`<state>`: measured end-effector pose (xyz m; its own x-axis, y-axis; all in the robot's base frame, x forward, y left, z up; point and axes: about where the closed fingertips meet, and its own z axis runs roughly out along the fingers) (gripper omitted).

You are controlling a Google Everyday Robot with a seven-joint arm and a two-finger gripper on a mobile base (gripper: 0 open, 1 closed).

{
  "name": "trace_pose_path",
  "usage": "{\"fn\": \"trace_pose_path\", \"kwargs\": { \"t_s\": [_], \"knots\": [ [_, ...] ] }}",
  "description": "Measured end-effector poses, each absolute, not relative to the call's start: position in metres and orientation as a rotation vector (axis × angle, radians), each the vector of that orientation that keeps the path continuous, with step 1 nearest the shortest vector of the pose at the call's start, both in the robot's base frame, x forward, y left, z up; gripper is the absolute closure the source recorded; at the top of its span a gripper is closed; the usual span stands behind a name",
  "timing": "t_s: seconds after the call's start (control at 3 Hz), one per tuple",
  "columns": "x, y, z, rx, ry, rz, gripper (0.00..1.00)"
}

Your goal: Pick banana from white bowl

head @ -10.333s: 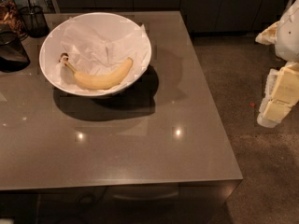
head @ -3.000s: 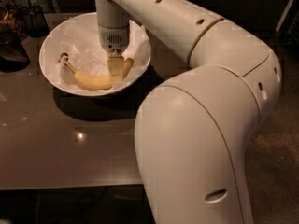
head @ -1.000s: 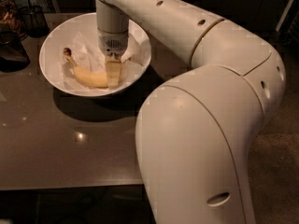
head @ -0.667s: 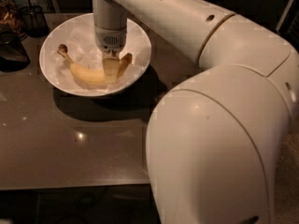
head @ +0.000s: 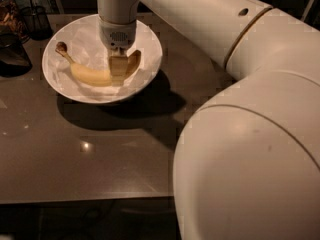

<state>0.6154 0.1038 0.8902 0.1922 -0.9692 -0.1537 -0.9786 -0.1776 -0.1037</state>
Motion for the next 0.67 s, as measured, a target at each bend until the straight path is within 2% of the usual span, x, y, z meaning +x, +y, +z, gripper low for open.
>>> {"fn": "trace_pose_path", "kwargs": {
  "t_s": [0.67],
  "knots": [
    [0.5957,0.0978,0.9136,-2.280,1.808,0.051,1.00]
  ]
}}
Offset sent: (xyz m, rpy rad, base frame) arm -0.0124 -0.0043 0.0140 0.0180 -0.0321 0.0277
